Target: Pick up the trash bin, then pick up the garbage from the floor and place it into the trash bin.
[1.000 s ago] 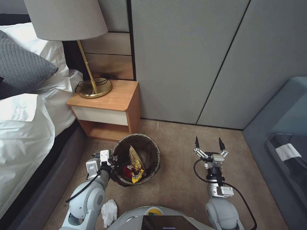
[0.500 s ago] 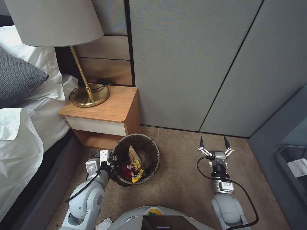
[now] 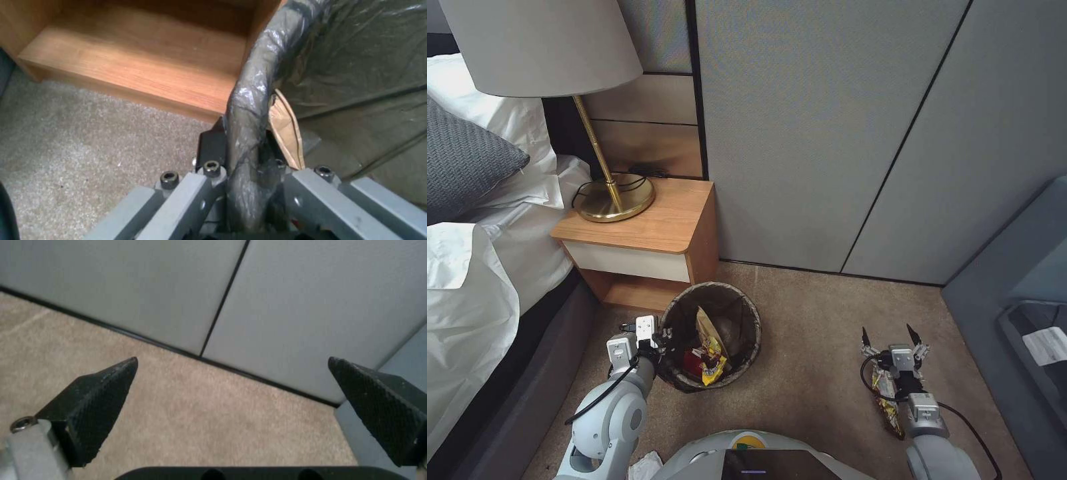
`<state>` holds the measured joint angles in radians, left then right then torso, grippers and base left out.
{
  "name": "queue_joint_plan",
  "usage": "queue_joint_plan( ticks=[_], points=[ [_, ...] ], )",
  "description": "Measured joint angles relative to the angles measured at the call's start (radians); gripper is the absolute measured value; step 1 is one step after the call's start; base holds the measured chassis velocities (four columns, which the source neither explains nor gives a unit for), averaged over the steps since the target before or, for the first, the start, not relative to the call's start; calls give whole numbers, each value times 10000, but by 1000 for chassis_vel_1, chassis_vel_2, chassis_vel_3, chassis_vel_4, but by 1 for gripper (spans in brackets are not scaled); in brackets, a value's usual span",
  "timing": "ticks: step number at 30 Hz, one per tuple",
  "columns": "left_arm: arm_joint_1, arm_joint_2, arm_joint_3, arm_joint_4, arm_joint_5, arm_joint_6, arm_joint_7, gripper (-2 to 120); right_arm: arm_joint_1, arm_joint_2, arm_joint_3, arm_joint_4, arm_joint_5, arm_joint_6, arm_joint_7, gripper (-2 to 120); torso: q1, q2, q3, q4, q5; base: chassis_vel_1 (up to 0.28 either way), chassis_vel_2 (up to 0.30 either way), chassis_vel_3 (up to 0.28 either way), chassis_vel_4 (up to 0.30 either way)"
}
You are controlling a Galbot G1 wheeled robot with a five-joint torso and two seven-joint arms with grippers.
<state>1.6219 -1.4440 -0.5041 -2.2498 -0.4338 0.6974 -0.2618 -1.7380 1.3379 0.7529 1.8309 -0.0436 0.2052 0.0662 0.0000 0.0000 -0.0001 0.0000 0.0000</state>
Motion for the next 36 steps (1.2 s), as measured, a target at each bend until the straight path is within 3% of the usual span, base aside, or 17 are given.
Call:
queue_joint_plan(
  ticks=[5,11,20,36],
  points=[
    [9,29,-5,-4,-1,-7,5,3,-59,-35,153,-56,101,-100,-183,100,0,0,0,0,0,0,0,0,0],
    [-9,52,-7,-28,-18,-15,16,3,70,-309,9,-564,1110,-968,-807,100,0,0,1,0,0,0,0,0,0],
    [13,89,-3,-61,-18,-29,26,3,540,-498,-96,-2170,1198,-1405,-1300,100,0,0,1,-1,1,0,0,0,0],
    [37,87,36,-130,-7,-33,30,3,808,-1108,-56,-3244,1438,-2313,-1486,100,0,0,1,-1,-1,0,0,0,0]
  ],
)
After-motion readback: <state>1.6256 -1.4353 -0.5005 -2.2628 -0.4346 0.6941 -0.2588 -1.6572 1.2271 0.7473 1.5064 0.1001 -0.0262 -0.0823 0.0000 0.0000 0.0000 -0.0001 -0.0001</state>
